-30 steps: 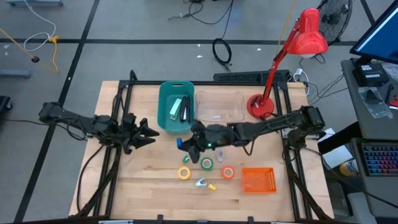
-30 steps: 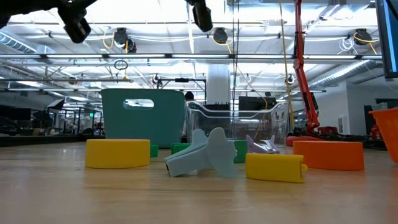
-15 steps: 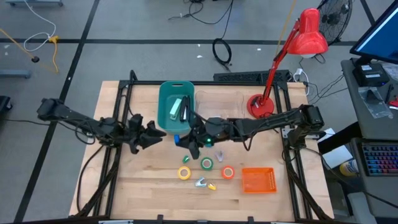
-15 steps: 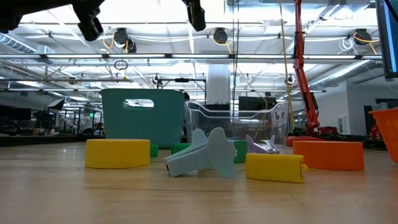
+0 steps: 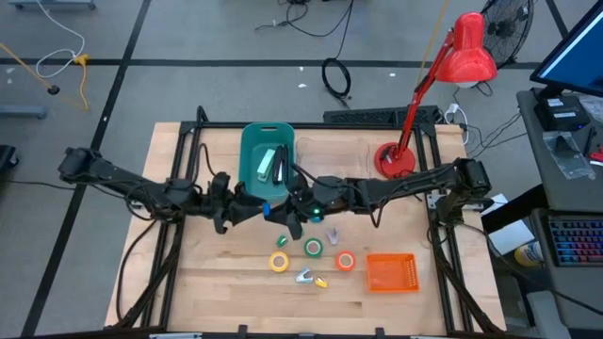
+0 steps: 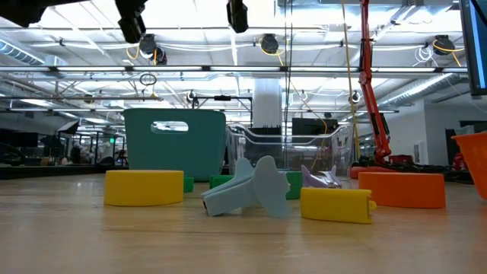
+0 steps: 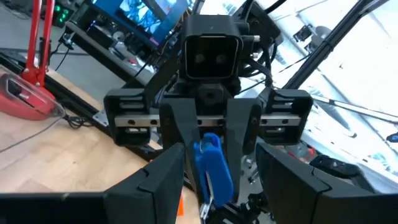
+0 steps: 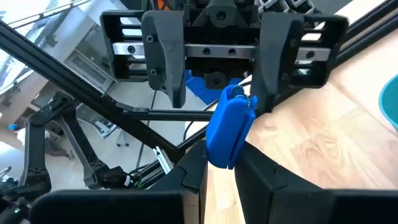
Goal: Pick and place Stapler, Stapler remover, tape
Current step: Put the small blue stapler into the blue bin
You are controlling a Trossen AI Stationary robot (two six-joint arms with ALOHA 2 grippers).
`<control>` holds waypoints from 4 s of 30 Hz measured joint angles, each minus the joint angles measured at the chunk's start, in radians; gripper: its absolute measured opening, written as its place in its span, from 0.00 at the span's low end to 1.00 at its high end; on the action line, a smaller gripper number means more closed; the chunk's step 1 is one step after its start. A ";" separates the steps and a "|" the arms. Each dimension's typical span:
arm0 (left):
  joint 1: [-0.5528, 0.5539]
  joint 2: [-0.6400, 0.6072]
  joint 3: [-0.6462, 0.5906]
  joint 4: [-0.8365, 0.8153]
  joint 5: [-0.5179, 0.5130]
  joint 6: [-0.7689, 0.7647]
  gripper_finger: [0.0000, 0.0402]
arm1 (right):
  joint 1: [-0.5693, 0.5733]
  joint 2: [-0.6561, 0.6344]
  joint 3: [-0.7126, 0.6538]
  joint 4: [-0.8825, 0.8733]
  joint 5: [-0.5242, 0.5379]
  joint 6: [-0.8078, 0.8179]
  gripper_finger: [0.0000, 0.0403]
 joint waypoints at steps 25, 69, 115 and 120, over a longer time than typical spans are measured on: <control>0.000 0.100 0.063 -0.015 0.031 -0.021 0.50 | 0.003 0.000 0.000 -0.008 0.002 0.012 0.12; 0.281 0.095 0.062 -0.026 0.249 0.033 0.14 | 0.065 0.000 0.000 -0.205 -0.173 0.027 0.50; 0.842 0.462 0.588 -1.204 0.251 0.214 0.14 | -0.050 -0.934 -0.762 -0.077 0.239 -0.407 0.49; 0.824 0.613 0.786 -1.367 0.132 0.356 0.14 | -0.050 -1.029 -0.902 0.143 0.239 -0.381 0.49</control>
